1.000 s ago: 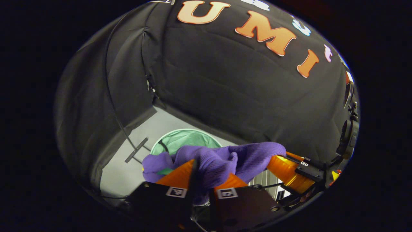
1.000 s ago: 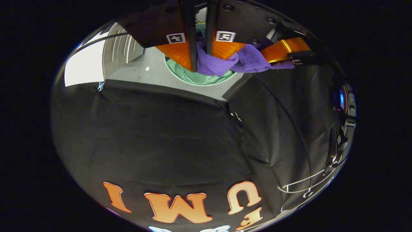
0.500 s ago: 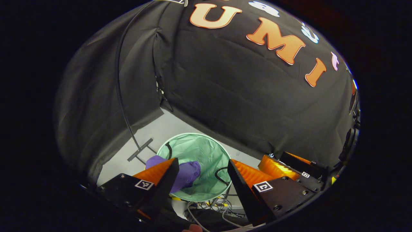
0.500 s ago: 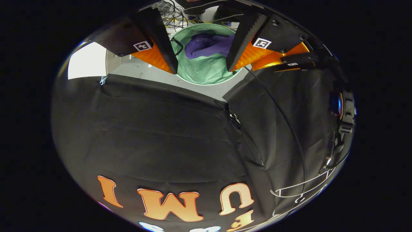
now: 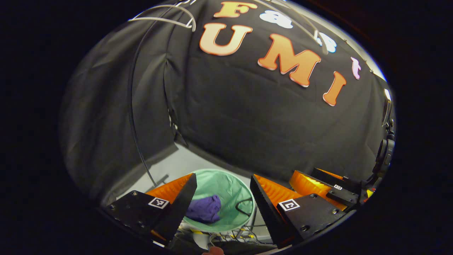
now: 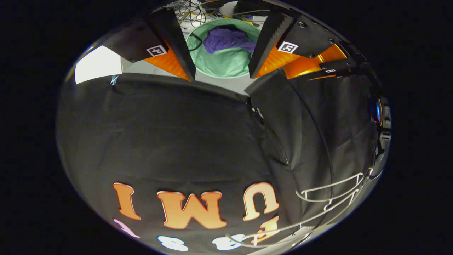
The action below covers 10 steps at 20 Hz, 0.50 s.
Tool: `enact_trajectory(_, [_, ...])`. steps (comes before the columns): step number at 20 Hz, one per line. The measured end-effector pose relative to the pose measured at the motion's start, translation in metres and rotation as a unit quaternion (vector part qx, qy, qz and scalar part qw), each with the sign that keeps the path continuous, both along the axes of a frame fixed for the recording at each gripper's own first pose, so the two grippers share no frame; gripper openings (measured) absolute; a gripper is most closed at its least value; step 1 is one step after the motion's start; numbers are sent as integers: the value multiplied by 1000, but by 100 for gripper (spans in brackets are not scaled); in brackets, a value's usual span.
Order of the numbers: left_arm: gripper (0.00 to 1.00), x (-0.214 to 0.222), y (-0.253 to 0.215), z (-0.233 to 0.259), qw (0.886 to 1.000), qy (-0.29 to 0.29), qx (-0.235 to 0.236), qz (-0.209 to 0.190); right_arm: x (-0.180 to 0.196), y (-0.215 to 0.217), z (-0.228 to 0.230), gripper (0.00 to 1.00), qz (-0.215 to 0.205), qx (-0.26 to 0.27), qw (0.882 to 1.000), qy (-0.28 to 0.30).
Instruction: Grasp the clothes on the hanger with both hands and then place them into the laundry hamper below.
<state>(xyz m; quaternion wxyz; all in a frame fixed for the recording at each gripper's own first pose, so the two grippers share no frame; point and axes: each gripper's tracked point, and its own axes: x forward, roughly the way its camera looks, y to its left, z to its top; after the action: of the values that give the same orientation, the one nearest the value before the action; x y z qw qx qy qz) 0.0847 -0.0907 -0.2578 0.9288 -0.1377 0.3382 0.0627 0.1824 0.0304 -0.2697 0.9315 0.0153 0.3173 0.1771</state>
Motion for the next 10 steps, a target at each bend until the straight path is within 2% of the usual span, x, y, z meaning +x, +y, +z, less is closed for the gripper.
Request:
enact_trajectory(3, [97,20,21,74,994,-95,39,24,15,-9,56,98,-11,10,998,-62])
enact_trajectory(5, [97,33,37,128,982,-173,64,39,26,-9,101,98,-25,40,993,-109])
enact_trajectory(6, [100,36,42,154,975,-206,71,43,29,-11,118,98,-30,53,990,-131])
enact_trajectory(8, [92,33,41,185,967,-240,77,43,36,-19,158,100,-37,66,983,-168])
enact_trajectory(10, [92,28,40,200,959,-264,85,56,38,-22,185,98,-35,68,977,-197])
